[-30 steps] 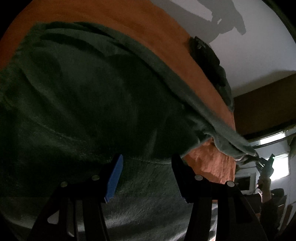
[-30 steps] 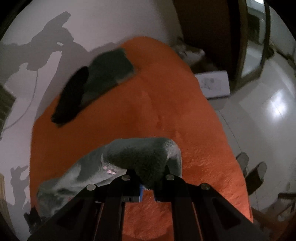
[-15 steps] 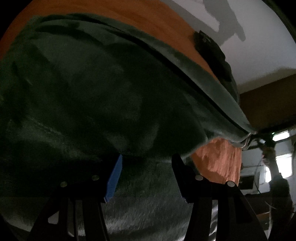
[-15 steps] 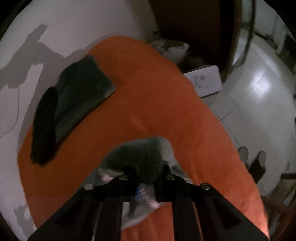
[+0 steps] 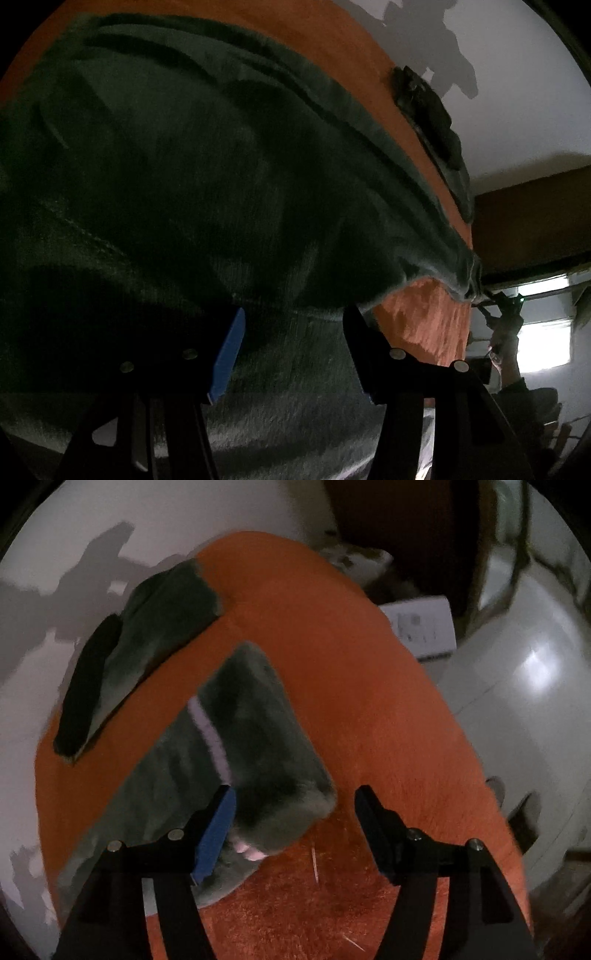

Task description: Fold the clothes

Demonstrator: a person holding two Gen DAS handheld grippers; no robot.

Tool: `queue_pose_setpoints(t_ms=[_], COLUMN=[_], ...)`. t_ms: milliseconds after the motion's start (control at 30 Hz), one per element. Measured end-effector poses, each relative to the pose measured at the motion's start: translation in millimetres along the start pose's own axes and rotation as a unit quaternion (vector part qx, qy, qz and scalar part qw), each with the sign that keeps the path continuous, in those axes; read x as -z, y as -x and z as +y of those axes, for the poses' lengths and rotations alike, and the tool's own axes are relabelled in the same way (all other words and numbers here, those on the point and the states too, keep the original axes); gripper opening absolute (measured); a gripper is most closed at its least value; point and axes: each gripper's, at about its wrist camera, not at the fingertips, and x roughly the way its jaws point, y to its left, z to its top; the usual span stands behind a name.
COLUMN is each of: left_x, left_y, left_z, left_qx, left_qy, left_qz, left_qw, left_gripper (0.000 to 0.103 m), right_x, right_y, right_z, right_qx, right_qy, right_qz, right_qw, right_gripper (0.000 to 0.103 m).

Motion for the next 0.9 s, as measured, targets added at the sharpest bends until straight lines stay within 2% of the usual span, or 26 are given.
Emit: queue_pose_setpoints(t_ms=[133,167,200,233,300,400,533,600,633,733,800,833,900], left_x=[2,3,4,4,6,5,4,4,3,1,1,1,0], left_y=[-3,-4,-6,-7,-8,-6,-2,0,0,4,9,11,16], left_z=[-1,0,1,2,4,7,11,13,15,15,13,12,10], left_qx=[-0.001,0.000,0.002,0.004,0.007,0.016,0.025,0.028,0.031,0.039,0.034,0.031,0.025], left_qy=[0.003,0.007,0.012,0.016,0.022,0.030,0.028,0.028,0.031,0.032,0.022,0.017,0.005], left_qz=[-0.001,-0.001,-0.001,-0.001,0.001,0.001,0.000,-0.003,-0.005,-0.009,-0.018,-0.022,-0.027], left_qw=[1.0000,1.0000,0.9999,0.9999,0.9997,0.9994,0.9993,0.9992,0.9990,0.9987,0.9990,0.9991,0.9993], left_gripper=[0.057,0.057,0.057,0.057,0.057,0.057,0.057,0.057,0.057,0.057,0.057,0.057,0.057], right_x=[1,2,2,3,4,6,8,10,11,16,21,24,26], right_y=[-21,-21,-21,-22,-20,-4,43,37,25,-16,-24,-24,-15], right_z=[-6,-3,1,5,10,12,-7,-32,-48,-74,-80,-83,-83], right_qx=[-0.009,-0.007,-0.001,0.011,0.025,0.007,-0.093,-0.124,-0.133,-0.099,-0.110,-0.124,-0.141], right_qy=[-0.041,-0.042,-0.042,-0.041,-0.048,-0.077,-0.066,-0.079,-0.094,-0.102,-0.121,-0.142,-0.174], right_qz=[0.027,0.026,0.027,0.029,0.031,0.022,-0.049,-0.061,-0.055,-0.025,-0.020,-0.021,-0.024], right_qw=[0.999,0.999,0.999,0.999,0.998,0.997,0.992,0.987,0.985,0.989,0.986,0.982,0.974], right_gripper=[0.066,0.063,0.049,0.040,0.015,0.014,0.014,0.014,0.014,0.014,0.015,0.018,0.030])
